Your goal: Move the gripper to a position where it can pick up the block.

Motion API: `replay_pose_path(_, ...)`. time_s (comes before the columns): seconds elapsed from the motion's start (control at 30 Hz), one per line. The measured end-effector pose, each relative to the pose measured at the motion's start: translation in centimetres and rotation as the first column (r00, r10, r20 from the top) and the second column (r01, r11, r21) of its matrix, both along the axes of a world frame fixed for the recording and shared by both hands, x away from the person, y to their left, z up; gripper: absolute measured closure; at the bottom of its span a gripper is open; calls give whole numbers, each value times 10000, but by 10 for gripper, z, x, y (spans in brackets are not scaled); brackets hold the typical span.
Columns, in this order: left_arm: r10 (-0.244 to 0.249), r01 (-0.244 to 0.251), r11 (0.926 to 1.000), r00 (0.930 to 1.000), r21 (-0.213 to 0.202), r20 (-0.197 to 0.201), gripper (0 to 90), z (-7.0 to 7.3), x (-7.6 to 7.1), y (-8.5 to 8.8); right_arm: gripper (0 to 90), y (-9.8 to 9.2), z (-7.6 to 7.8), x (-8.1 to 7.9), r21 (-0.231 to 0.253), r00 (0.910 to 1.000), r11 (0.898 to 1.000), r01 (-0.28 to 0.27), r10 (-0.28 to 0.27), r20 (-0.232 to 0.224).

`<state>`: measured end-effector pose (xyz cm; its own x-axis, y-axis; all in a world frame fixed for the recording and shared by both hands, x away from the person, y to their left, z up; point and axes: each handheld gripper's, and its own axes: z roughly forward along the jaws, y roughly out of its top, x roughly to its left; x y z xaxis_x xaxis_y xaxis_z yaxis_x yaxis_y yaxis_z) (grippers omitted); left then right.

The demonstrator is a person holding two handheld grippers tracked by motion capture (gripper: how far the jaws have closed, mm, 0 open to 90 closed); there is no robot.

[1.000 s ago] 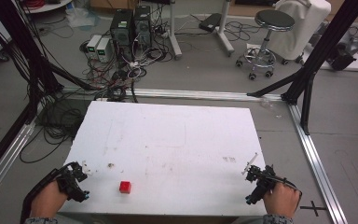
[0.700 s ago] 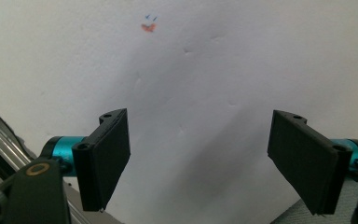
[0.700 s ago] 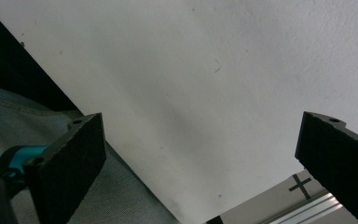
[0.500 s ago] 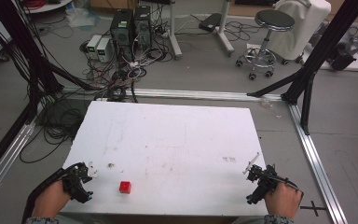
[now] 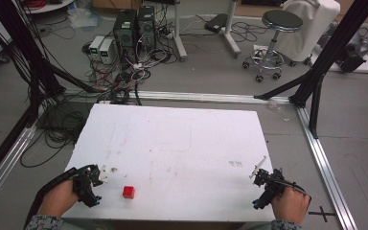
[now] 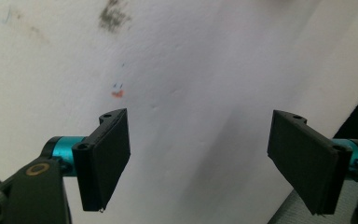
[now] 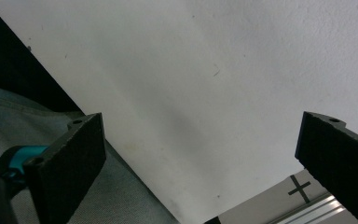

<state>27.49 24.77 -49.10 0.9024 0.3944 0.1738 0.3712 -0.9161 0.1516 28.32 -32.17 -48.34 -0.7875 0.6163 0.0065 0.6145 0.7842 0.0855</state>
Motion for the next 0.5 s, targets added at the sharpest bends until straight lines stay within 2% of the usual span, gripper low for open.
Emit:
replay_pose_path(0.13,-762,763,9969,9971,185,-79,216,0,2,-9,11,0,0,0,-7,10000,10000,-84,84,-18)
replay_pose_path(0.33,-1320,1331,9906,9906,312,-358,216,2,7,-22,11,1,0,0,25,10000,10000,-93,93,-9)
replay_pose_path(0.5,-1793,1814,9823,9827,477,-458,216,4,11,-34,11,0,1,0,114,10000,9999,-73,73,39)
